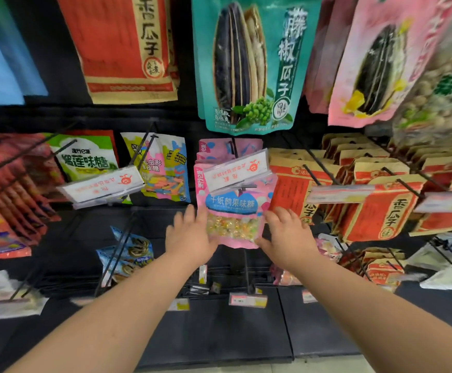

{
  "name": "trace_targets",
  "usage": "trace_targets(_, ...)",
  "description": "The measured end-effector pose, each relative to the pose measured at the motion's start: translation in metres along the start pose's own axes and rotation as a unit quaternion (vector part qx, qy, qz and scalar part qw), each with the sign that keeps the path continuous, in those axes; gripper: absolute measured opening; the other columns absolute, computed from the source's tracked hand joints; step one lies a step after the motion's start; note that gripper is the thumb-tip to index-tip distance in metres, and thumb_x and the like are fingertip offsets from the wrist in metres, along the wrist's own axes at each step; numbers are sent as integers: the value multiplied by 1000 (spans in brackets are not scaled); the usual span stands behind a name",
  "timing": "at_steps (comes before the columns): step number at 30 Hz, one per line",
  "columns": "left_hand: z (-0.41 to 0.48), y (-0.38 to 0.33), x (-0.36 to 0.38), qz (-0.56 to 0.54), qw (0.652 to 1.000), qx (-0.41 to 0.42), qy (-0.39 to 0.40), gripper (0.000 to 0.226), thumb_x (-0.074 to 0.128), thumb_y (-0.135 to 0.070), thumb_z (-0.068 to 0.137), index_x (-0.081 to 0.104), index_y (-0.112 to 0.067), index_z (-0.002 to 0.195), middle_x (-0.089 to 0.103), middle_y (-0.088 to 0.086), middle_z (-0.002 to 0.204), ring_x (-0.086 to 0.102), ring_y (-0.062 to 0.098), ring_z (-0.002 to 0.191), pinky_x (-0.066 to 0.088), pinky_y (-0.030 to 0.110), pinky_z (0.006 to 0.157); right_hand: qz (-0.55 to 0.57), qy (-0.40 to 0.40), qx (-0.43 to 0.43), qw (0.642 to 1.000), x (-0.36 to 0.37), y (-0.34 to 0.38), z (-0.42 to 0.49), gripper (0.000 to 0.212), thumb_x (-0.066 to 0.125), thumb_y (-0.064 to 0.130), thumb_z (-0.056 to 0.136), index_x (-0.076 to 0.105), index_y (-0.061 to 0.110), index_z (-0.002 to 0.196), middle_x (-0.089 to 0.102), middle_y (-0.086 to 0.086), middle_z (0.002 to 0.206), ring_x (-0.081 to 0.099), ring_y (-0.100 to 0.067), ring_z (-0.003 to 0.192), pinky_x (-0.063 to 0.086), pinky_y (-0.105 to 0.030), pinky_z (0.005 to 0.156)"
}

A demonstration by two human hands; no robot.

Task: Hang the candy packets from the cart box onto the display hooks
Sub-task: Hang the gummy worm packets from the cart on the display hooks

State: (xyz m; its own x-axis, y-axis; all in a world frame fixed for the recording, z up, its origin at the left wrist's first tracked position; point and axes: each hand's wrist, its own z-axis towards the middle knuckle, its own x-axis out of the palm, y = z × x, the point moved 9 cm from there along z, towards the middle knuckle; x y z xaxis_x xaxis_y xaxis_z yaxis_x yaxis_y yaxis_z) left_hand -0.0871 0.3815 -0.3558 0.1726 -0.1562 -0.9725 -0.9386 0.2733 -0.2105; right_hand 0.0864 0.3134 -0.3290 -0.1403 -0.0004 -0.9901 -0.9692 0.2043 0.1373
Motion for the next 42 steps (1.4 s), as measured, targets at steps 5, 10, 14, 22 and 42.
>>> trace_targets(5,-43,-17,-21,99,994,40,39,85,47,-53,93,-3,-22,155,-6,9,164,-5,36,149,7,55,118,-71,55,-55,994,-15,18,-32,70,42,51,95,14,25,152,5,-4,162,1,-31,149,10,-54,117)
trace_targets(10,-90,-10,-40,105,994,9,41,87,47,-54,93,-6,-23,155,-9,7,164,-10,34,149,3,54,120,-94,38,-112,989,-35,43,-60,69,44,53,93,19,23,150,13,-6,160,7,-31,148,13,-53,116)
trace_targets(14,-125,17,-48,96,994,-43,38,87,45,-55,93,-6,-22,155,-9,6,164,-11,33,149,2,53,120,-111,39,-172,978,-36,76,-72,72,44,54,92,19,21,150,17,-6,159,11,-31,147,17,-53,115)
trace_targets(22,-215,103,-69,98,983,-150,27,85,44,-57,93,-2,-22,155,-3,7,164,-6,35,150,6,54,119,-93,74,-275,954,-26,172,-116,69,44,52,93,17,27,151,14,0,160,8,-29,148,15,-51,116)
trace_targets(42,-576,450,-115,53,920,-389,-18,87,51,-55,90,2,-22,155,2,7,164,-1,33,150,7,52,119,-83,61,-497,861,21,584,-370,66,45,53,93,23,26,149,26,0,156,19,-26,145,18,-47,115)
